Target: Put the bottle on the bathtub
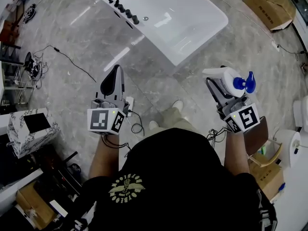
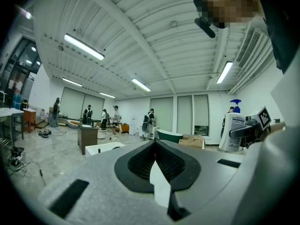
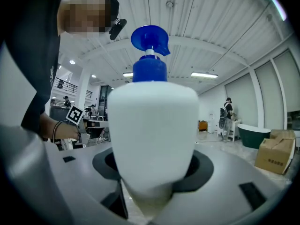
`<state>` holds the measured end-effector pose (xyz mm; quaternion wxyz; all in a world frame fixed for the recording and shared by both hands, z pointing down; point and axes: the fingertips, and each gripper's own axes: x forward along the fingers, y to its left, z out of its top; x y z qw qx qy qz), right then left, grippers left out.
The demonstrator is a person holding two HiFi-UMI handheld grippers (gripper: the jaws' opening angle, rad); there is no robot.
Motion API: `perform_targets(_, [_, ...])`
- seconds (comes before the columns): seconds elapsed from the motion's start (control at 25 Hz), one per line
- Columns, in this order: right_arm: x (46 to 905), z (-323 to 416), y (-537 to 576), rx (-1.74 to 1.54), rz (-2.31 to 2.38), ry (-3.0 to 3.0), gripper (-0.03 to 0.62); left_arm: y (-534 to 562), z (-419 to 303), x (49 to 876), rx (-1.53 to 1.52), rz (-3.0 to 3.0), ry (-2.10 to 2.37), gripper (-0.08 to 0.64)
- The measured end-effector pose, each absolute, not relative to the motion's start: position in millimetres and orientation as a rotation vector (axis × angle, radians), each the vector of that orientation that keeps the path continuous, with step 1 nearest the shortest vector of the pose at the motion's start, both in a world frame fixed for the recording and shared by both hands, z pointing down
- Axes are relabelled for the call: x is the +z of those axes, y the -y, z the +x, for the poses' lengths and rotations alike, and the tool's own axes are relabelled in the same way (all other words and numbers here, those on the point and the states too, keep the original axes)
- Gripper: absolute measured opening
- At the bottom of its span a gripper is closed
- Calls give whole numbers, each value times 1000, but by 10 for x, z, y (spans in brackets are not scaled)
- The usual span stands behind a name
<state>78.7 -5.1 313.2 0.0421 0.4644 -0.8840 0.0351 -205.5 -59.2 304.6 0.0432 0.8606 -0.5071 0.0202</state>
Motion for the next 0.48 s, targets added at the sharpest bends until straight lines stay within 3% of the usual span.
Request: perform_targets(0.48, [3145, 1191, 455, 95, 1389, 2756, 263, 1065, -1671, 2954, 35, 2622, 1606, 8])
